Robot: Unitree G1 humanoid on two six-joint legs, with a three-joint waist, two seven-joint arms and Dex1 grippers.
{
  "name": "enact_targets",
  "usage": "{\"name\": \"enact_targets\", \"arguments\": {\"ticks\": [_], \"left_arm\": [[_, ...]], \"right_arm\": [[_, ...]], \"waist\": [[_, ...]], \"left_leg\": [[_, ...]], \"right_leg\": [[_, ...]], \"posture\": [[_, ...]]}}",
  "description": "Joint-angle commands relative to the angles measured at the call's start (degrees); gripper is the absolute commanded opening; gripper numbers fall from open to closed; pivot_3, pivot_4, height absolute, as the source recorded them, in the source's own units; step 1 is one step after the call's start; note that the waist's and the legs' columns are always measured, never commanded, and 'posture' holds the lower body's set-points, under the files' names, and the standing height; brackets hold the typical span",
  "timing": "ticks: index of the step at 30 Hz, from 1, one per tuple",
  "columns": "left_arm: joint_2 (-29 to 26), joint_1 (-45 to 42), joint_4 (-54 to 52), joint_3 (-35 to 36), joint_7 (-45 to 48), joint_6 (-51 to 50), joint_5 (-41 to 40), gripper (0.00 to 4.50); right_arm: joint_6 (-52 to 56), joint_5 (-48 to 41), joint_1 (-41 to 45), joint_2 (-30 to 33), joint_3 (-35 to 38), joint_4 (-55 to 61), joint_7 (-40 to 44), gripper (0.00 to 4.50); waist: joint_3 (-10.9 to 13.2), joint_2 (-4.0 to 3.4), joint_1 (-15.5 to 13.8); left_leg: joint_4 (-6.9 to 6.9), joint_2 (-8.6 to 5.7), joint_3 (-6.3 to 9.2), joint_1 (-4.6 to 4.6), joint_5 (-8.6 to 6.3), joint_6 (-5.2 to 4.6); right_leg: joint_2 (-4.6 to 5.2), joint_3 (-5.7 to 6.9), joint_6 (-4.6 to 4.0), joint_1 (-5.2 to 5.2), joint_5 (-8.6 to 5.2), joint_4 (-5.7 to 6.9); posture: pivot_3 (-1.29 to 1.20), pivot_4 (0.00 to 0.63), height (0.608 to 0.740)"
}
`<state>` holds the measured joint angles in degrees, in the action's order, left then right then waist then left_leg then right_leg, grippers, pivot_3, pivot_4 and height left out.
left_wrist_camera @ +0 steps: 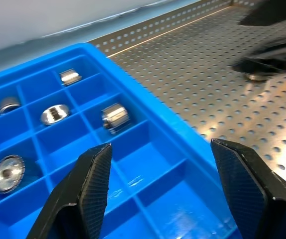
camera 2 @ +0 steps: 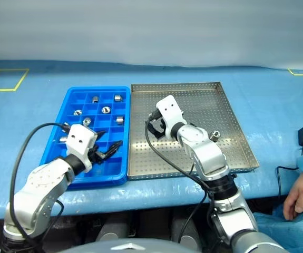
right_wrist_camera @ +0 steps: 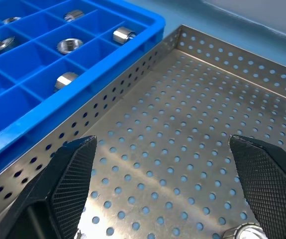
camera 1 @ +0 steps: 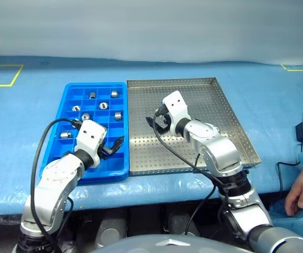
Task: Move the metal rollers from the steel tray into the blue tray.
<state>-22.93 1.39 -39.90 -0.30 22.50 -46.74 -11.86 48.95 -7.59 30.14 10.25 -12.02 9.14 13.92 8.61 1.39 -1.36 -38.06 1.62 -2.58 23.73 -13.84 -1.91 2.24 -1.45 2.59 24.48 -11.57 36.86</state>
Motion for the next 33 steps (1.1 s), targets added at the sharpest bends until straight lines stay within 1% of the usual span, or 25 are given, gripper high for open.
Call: {"name": "enact_targets", "arguments": {"ticks": [1,3,5,8,13,22,25,27,31,33], "left_arm": [[0.2,-0.64,0.26,-1.8,0.01,2.56,-0.02,3.43],[0.5,-0.4,0.24,-2.36,-0.29,2.84,-0.12,3.43],[0.7,-0.04,-0.14,-2.59,-0.35,2.85,-0.49,3.43],[0.37,0.67,-0.49,-3.12,-0.37,2.64,-0.38,3.43],[0.44,1.33,-0.98,-3.03,-0.72,2.61,-0.42,3.43],[0.4,1.92,-1.31,-3.29,-1.69,2.53,-0.32,3.43],[0.34,2.1,-1.29,-3.4,-1.84,2.59,-0.21,3.43],[0.19,2.17,-1.23,-3.35,-1.9,2.64,-0.14,3.46],[-0.12,2.2,-1.06,-3.17,-2.01,2.55,-0.01,3.46],[-0.21,2.21,-0.97,-3.11,-2.0,2.56,-0.07,3.46]], "right_arm": [[-0.43,2.0,1.6,-3.66,3.04,-4.47,-5.73,4.5],[-1.71,4.61,2.13,-5.38,3.74,-6.71,-10.12,4.5],[-2.17,5.95,2.6,-7.85,6.7,-8.08,-15.44,4.5],[-1.55,6.0,2.62,-11.06,10.17,-8.32,-19.69,4.5],[-0.3,7.26,2.49,-13.01,11.77,-9.18,-23.18,4.5],[4.39,6.7,-0.27,-17.2,13.41,-9.23,-24.76,4.5],[5.58,6.17,-1.52,-19.1,15.2,-9.74,-25.96,4.5],[5.57,5.67,-1.96,-19.88,16.71,-10.19,-26.4,4.09],[5.11,5.82,-1.93,-19.38,16.57,-10.16,-26.16,2.91],[4.76,5.84,-1.86,-19.65,16.75,-9.98,-26.45,2.91]], "waist": [[0.0,-0.01,0.07],[0.01,-0.02,0.13],[0.01,-0.02,0.21],[0.02,-0.04,0.22],[0.02,-0.05,0.37],[0.02,-0.08,0.37],[0.02,-0.08,0.38],[0.03,-0.09,0.36],[0.02,-0.11,0.43],[0.02,-0.11,0.49]], "left_leg": [[0.04,0.0,-0.01,0.01,0.0,0.0],[0.09,-0.01,0.02,0.04,0.0,0.01],[0.12,-0.01,0.02,0.09,0.0,0.01],[0.12,0.0,0.03,0.08,0.01,0.02],[0.11,0.01,0.05,0.05,0.01,0.02],[0.14,0.04,0.11,0.06,0.01,0.03],[0.13,0.05,0.12,0.05,0.01,0.03],[0.13,0.05,0.15,0.05,0.01,0.03],[0.13,0.05,0.16,0.03,0.02,0.04],[0.13,0.06,0.16,0.03,0.02,0.04]], "right_leg": [[0.0,0.0,-0.01,0.02,0.0,0.0],[0.0,0.01,-0.01,0.04,-0.01,-0.02],[0.0,0.01,0.02,0.09,0.01,-0.02],[0.0,0.03,0.02,0.09,0.01,-0.01],[0.0,0.06,-0.01,0.06,-0.02,0.0],[0.0,0.13,-0.02,0.06,-0.02,0.0],[0.0,0.14,-0.03,0.04,-0.03,-0.01],[0.0,0.16,-0.04,0.03,-0.03,-0.01],[0.0,0.17,-0.05,0.01,-0.05,-0.01],[0.0,0.18,-0.06,0.01,-0.05,-0.01]], "posture": [[0.11,0.15,0.74],[0.11,0.15,0.74],[0.11,0.15,0.74],[0.12,0.15,0.74],[0.13,0.15,0.74],[0.13,0.15,0.74],[0.13,0.15,0.74],[0.13,0.15,0.74],[0.13,0.15,0.74],[0.13,0.15,0.74]]}}
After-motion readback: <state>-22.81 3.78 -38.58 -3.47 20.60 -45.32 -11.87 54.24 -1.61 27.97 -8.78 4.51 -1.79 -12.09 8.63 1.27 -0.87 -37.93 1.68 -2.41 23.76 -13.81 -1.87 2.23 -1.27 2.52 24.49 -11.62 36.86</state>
